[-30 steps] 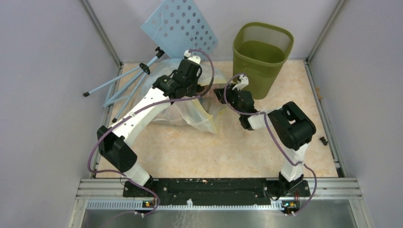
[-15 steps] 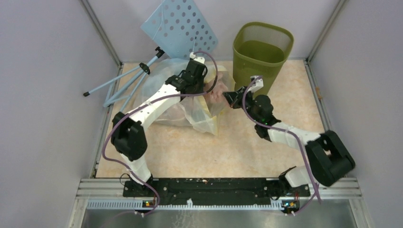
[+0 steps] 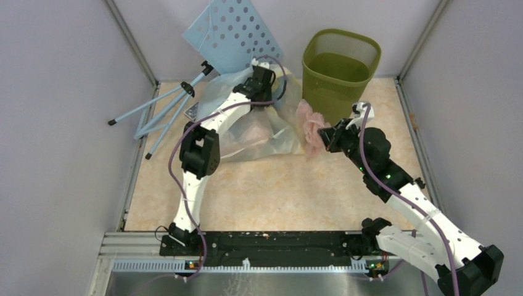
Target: Put the trash bags into the trash bin
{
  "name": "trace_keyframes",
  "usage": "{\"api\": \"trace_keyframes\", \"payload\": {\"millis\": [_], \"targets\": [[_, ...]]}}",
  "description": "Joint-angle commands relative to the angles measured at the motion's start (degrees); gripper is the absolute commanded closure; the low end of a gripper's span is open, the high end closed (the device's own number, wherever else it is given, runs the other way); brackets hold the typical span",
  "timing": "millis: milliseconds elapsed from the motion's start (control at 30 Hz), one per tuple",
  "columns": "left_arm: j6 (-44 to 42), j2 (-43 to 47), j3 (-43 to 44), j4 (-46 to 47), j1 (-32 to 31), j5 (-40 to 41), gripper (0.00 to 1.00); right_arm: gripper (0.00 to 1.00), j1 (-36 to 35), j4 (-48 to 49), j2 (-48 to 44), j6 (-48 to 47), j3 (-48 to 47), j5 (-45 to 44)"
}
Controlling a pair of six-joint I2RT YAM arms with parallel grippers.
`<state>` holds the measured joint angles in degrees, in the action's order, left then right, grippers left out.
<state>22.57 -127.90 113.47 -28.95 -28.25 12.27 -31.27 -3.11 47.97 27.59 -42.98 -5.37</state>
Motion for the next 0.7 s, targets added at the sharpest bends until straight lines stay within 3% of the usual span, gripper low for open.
{"api": "trace_keyframes", "payload": {"millis": [0,100,300,333,433,467,667], "targets": [[1.1,-4.2,14.1,-0.1,2.3,-2.6,1.00,1.00,0.1,-11.4,-1.4,-2.1,-4.8,8.4],[0.6,-3.0,14.0,2.3,2.9,-3.7,0.95,1.00,0.1,-12.3,-1.4,-0.6,-4.9,16.4],[-0.7,5.9,4.1,5.0,3.0,-20.7,0.63,1.00,0.1,-9.9,-0.1,3.3,-2.0,22.9],[-0.7,8.1,2.1,5.0,2.9,-23.4,0.55,0.97,0.1,-9.8,0.2,3.3,-1.9,23.0],[-0.6,15.8,-5.2,5.0,2.5,-29.3,0.33,0.57,0.1,-13.2,1.7,3.4,-2.9,20.1],[-1.0,18.1,-7.8,5.2,2.2,-30.5,0.28,0.52,0.1,-14.7,2.1,3.5,-3.2,18.3],[-2.2,32.1,-20.5,4.5,-0.3,-32.7,0.08,0.38,0.1,-19.3,2.6,2.5,-1.4,12.9]]}}
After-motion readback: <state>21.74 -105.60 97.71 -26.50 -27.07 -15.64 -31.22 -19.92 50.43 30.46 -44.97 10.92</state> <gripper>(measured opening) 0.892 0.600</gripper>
